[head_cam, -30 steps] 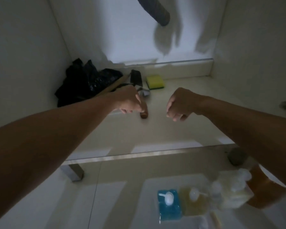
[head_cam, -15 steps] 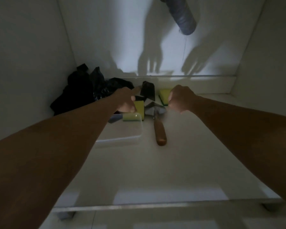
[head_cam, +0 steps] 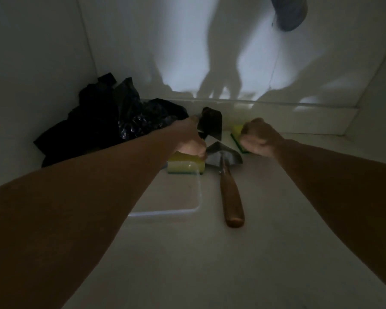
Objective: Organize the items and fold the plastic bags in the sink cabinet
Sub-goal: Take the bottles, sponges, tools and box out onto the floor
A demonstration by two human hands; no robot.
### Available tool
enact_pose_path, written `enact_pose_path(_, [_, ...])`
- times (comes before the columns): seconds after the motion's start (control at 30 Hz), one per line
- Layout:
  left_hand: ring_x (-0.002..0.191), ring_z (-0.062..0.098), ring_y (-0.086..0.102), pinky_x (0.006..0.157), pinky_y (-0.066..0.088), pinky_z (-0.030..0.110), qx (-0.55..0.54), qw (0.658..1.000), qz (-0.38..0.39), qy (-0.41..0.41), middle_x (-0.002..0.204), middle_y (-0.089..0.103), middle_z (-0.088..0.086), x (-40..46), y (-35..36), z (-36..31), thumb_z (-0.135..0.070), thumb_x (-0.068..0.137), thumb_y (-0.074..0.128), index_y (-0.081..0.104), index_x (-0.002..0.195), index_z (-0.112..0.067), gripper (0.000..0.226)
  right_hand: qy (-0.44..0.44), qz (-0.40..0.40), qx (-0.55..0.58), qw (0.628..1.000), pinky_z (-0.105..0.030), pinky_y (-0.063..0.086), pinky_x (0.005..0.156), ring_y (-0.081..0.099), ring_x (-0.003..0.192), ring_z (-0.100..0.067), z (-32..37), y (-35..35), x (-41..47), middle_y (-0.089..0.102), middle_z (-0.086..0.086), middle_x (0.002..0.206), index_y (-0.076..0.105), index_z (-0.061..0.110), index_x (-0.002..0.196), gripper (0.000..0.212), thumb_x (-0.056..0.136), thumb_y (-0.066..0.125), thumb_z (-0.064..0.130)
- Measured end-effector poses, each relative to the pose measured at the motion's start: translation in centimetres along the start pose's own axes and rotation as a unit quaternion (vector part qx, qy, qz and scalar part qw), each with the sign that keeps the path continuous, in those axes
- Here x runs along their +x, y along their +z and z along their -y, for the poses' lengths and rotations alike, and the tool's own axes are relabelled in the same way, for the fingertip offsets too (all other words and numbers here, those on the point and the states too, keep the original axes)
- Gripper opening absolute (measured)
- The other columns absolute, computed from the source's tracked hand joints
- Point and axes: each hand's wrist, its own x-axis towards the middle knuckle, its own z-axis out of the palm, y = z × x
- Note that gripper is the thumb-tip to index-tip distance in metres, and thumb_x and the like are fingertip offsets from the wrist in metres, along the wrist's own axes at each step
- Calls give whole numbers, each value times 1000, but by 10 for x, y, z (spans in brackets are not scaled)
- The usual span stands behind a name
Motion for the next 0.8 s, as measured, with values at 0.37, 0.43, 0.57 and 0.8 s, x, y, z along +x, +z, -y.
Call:
enact_pose_path(0.37, [105, 31, 57, 76, 48, 33, 101, 977, -174, -72, 108, 57, 11, -5, 14, -22, -20, 75, 71, 53, 131, -11, 59, 82, -39, 77, 993, -23, 35, 53, 55, 81, -25, -38, -26, -31, 57, -7, 87, 59, 7, 99, 45, 73, 77, 39])
enact_pose_path(0.43, [102, 28, 60, 73, 50, 31, 46, 977, -179, -103, 105, 58, 9, -12, 12, -26, -26, 74, 75, 55, 128, -9, 60, 84, -49, 92, 991, -22, 34, 52, 58, 82, -27, -48, -34, -44, 59, -8, 85, 60, 6, 95, 47, 70, 79, 42])
enact_pose_path(0.57, [128, 33, 45, 102, 43, 42, -38, 976, -147, -155, 139, 47, 11, -15, 18, -32, -63, 61, 78, 40, 143, -24, 98, 85, -62, 87, 991, -28, 40, 69, 52, 88, -25, -62, -37, -71, 57, -9, 99, 58, 4, 110, 59, 71, 81, 40])
enact_pose_path(0.8, [122, 30, 51, 99, 47, 38, -111, 974, -115, -159, 138, 49, 13, -22, 33, -51, -38, 63, 87, 42, 143, -16, 94, 89, -27, 106, 990, -30, 44, 78, 53, 112, -31, -67, -32, -107, 53, -13, 123, 45, 9, 131, 81, 69, 81, 44])
